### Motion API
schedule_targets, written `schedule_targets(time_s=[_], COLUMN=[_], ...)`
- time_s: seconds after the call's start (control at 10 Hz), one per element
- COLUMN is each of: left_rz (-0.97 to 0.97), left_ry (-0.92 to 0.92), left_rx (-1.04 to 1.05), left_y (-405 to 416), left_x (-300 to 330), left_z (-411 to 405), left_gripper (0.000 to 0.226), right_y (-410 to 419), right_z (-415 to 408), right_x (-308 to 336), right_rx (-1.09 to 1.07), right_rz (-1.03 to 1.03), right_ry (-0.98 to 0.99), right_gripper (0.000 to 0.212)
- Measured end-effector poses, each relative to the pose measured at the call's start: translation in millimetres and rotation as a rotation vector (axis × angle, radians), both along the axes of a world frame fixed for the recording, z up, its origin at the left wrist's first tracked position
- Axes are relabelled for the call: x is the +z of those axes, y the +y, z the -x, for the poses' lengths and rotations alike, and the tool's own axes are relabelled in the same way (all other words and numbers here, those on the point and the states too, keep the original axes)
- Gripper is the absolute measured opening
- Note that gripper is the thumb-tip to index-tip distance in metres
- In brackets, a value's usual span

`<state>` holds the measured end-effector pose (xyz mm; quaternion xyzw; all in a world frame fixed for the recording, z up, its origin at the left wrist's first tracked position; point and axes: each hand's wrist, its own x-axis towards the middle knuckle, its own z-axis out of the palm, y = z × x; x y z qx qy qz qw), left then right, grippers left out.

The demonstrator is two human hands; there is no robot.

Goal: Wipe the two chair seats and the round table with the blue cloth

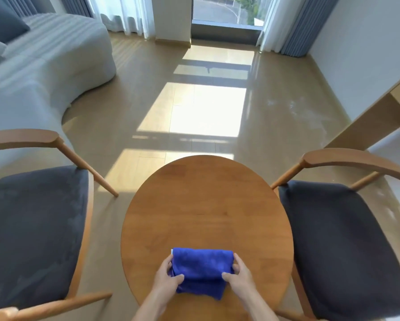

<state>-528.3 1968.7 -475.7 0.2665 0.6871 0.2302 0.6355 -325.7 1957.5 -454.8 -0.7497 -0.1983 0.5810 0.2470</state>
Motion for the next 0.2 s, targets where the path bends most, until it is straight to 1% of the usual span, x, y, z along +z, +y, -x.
schedule_targets(time_s=[0.1,0.2], left_rz=[0.071,0.082], left_ry=[-0.012,0.002], left_rx=[-0.032,-0.02], left_y=[-5.8,1.7], left_x=[1.8,10.6], left_z=[2.0,1.9], left_gripper=[0.063,0.06], right_y=[-4.2,0.7], right_z=[5.1,5.7], right_x=[4.3,17.3], right_rx=[0.074,0.087], right_rz=[0.048,0.062], right_ry=[-0.019,-0.039], right_gripper=[0.07,0.065])
